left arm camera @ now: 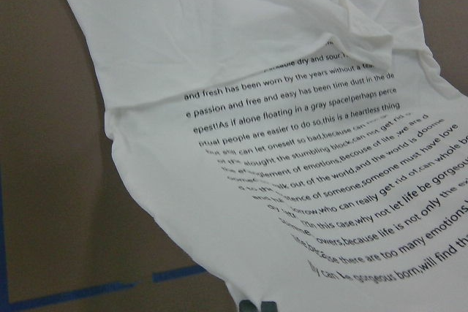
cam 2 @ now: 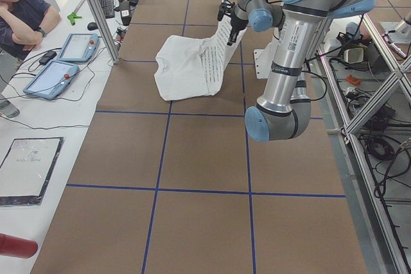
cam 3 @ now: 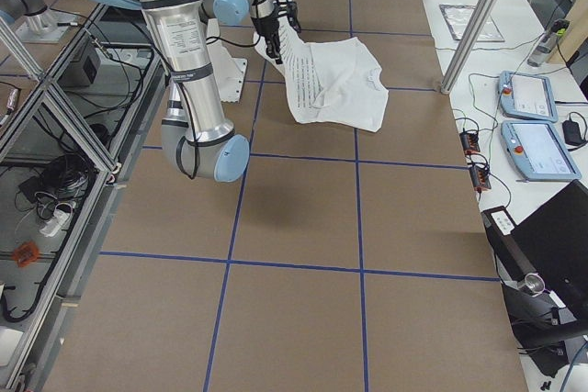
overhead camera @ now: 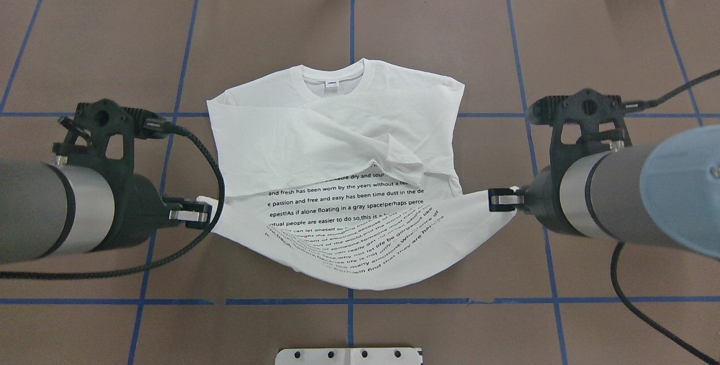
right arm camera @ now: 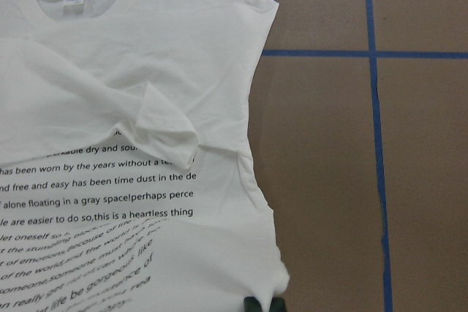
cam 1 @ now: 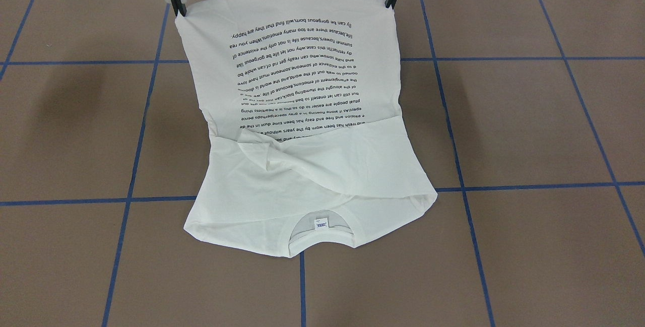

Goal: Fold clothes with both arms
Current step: 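Lift the hem with both grippers and fold it toward the collar, then release the hem near the collar and lower the left gripper beside the shirt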

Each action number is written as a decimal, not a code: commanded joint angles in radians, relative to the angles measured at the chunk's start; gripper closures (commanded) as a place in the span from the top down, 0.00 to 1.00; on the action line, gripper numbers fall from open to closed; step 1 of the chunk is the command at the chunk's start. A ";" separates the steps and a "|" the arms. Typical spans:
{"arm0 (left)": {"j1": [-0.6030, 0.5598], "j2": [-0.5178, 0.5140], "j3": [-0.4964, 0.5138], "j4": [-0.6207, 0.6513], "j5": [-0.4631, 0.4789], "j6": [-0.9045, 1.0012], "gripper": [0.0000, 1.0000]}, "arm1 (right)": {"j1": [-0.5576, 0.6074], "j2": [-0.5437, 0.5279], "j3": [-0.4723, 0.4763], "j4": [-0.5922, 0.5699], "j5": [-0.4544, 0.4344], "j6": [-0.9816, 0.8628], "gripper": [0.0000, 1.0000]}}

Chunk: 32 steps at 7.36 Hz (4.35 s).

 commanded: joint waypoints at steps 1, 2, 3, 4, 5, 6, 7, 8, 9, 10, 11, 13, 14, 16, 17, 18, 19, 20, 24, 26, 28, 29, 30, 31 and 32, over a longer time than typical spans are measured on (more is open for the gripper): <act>-0.202 -0.094 0.201 -0.026 -0.046 0.159 0.00 | 0.184 0.114 -0.202 0.022 0.060 -0.115 0.00; -0.242 -0.101 0.300 -0.122 -0.046 0.175 0.00 | 0.211 0.143 -0.313 0.100 0.057 -0.115 0.00; -0.263 -0.102 0.410 -0.225 -0.044 0.198 0.00 | 0.226 0.171 -0.445 0.213 0.051 -0.115 0.00; -0.283 -0.104 0.501 -0.339 -0.046 0.212 0.00 | 0.248 0.217 -0.587 0.310 0.046 -0.117 0.00; -0.296 -0.110 0.575 -0.412 -0.046 0.236 0.00 | 0.261 0.273 -0.742 0.408 0.046 -0.129 0.00; -0.301 -0.124 0.665 -0.489 -0.044 0.250 0.00 | 0.262 0.314 -0.880 0.514 0.034 -0.128 0.00; -0.301 -0.135 0.775 -0.594 -0.042 0.250 0.00 | 0.263 0.334 -0.985 0.596 0.023 -0.128 0.00; -0.300 -0.144 0.880 -0.682 -0.041 0.253 0.00 | 0.262 0.355 -1.071 0.643 0.020 -0.128 0.00; -0.295 -0.161 0.978 -0.751 -0.038 0.253 0.00 | 0.258 0.366 -1.126 0.656 0.014 -0.131 0.00; -0.286 -0.164 1.049 -0.805 -0.036 0.253 0.00 | 0.251 0.366 -1.162 0.658 0.006 -0.132 0.00; -0.268 -0.158 1.083 -0.848 -0.035 0.253 0.00 | 0.245 0.362 -1.164 0.656 0.005 -0.143 0.00; -0.264 -0.155 1.086 -0.859 -0.036 0.253 0.00 | 0.237 0.355 -1.165 0.661 0.002 -0.152 0.57; -0.264 -0.150 1.080 -0.879 -0.038 0.258 0.99 | 0.231 0.357 -1.165 0.711 -0.012 -0.138 1.00; -0.267 -0.085 0.978 -0.931 -0.050 0.284 1.00 | 0.258 0.354 -1.144 0.744 0.049 -0.161 1.00; -0.269 -0.026 0.895 -0.933 -0.100 0.320 1.00 | 0.280 0.320 -1.097 0.745 0.105 -0.213 1.00; -0.263 0.059 0.806 -0.934 -0.137 0.300 1.00 | 0.286 0.249 -1.017 0.748 0.111 -0.245 1.00; -0.235 0.138 0.710 -0.937 -0.138 0.226 1.00 | 0.286 0.208 -0.969 0.748 0.111 -0.247 1.00; -0.162 0.192 0.674 -0.971 -0.125 0.130 1.00 | 0.286 0.208 -0.967 0.748 0.111 -0.247 1.00; 0.030 0.224 0.693 -1.034 0.048 -0.037 0.97 | 0.286 0.210 -0.964 0.750 0.109 -0.246 1.00; 0.055 0.224 0.695 -1.034 0.062 -0.040 0.88 | 0.285 0.210 -0.964 0.751 0.108 -0.246 1.00; 0.073 0.221 0.707 -1.034 0.063 -0.073 0.27 | 0.285 0.211 -0.964 0.751 0.108 -0.246 1.00; 0.073 0.223 0.706 -1.034 0.063 -0.073 0.00 | 0.285 0.213 -0.964 0.751 0.108 -0.246 1.00; 0.070 0.230 0.694 -1.034 0.062 -0.066 0.00 | 0.285 0.214 -0.963 0.751 0.108 -0.244 1.00; 0.056 0.229 0.693 -1.032 0.056 -0.058 0.00 | 0.285 0.210 -0.949 0.750 0.109 -0.244 1.00; 0.015 0.227 0.693 -1.025 0.057 -0.013 0.00 | 0.285 0.208 -0.949 0.750 0.108 -0.244 1.00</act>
